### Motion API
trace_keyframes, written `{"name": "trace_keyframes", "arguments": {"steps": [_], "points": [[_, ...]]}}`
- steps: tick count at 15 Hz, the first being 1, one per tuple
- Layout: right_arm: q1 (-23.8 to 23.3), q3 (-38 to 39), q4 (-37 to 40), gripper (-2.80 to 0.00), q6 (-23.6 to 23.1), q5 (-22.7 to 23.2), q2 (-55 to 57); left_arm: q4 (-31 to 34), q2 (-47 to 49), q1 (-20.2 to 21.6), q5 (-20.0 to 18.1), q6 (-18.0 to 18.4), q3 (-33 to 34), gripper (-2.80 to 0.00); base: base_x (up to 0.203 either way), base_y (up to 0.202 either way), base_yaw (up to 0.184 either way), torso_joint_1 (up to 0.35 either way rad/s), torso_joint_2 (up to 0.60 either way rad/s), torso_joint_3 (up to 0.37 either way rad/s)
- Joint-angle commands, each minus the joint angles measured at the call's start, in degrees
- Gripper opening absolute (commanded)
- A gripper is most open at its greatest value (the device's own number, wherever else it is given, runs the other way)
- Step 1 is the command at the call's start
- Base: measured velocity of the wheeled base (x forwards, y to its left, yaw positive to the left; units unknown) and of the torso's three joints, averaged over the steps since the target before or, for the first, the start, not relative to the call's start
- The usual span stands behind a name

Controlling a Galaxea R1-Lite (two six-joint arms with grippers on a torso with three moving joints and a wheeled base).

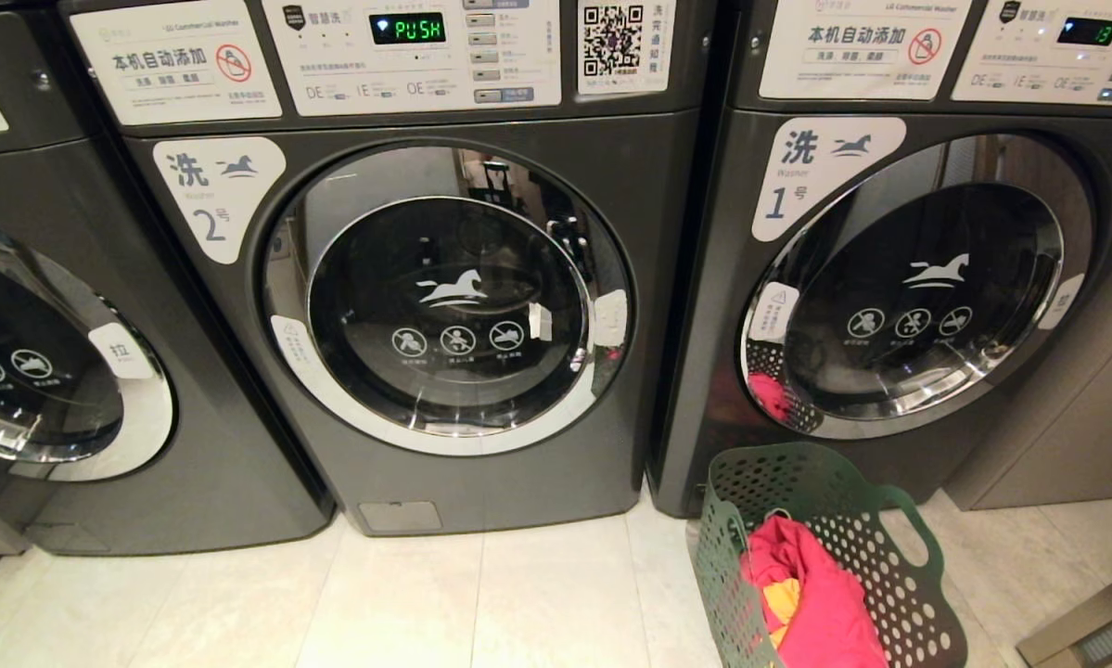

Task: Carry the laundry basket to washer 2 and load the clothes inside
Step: Open the lid of the washing machine

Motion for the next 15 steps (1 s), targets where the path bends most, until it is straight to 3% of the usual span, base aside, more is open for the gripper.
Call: {"name": "trace_keyframes", "arguments": {"steps": [1,3,15], "points": [[-0.06,-1.97,4.58,-2.80,-0.53,-0.12,6.05,0.44,0.42,0.02,-0.60,1.00,-0.07,-2.80,0.000,0.000,0.000,0.000,0.00,0.000],[-0.03,-2.93,6.99,-2.80,-0.66,-0.06,8.91,0.44,0.06,0.02,-0.57,0.95,-0.07,-2.80,0.000,0.000,0.000,0.000,0.00,0.000],[-0.01,-2.87,6.98,-2.80,0.11,0.04,-1.92,0.27,0.06,0.02,-0.39,1.03,0.02,-2.80,0.000,0.000,0.000,0.000,0.00,0.000]]}}
